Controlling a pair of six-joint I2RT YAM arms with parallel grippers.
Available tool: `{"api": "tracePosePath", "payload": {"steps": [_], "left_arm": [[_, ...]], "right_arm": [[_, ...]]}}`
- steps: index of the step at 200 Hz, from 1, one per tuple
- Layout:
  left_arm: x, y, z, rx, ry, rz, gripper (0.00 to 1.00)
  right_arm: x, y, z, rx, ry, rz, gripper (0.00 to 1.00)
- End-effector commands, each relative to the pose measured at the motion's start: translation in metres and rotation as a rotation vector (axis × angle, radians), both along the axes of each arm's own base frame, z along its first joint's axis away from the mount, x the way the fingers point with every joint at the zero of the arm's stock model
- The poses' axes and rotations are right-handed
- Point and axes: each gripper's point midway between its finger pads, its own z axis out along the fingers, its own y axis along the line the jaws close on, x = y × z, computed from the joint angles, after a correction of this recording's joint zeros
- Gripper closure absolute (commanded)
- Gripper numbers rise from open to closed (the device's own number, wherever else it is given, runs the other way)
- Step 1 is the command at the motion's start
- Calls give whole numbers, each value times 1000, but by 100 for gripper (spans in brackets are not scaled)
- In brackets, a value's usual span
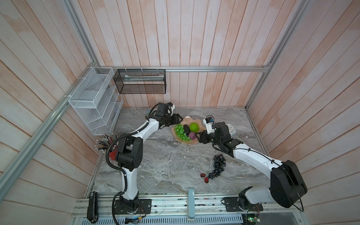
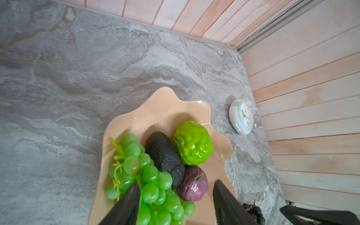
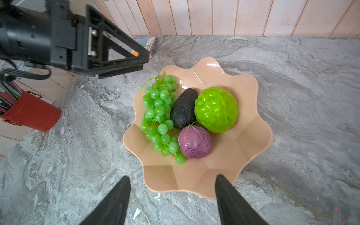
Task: Arrange fruit in a fruit bowl
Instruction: Place the fruits in the fruit bowl, then pick up the fruits from the middle-right of the table.
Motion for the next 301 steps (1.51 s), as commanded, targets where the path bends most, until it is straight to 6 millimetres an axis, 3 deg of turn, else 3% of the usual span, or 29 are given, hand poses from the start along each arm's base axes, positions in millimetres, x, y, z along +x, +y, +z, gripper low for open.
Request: {"api": "tracePosePath", "payload": {"steps": [1, 50, 84, 150, 201, 223, 301], "left_arm": [[-13, 15, 14, 23, -25, 39, 38], [-59, 28, 11, -5, 15, 107, 40], [-89, 37, 5, 22, 6, 138, 40], [-106, 48, 20, -7, -29, 176, 41], [-110, 45, 5, -34, 0, 172, 41], [-112, 46, 5, -33, -6, 163, 41], [-118, 57, -1, -74, 2, 180, 40]], "right_arm": [[-8, -8, 0, 0, 28, -19, 31], [-15, -22, -20, -64, 83, -54, 32], [-31, -44, -32, -119, 161, -127, 32], [-76, -113, -56, -128, 286, -403, 33], [-74, -158, -79, -65, 406, -516, 31], [-72, -161, -88, -3, 456, -506, 32], [-58, -159, -118, -102, 579, -425, 29]]}}
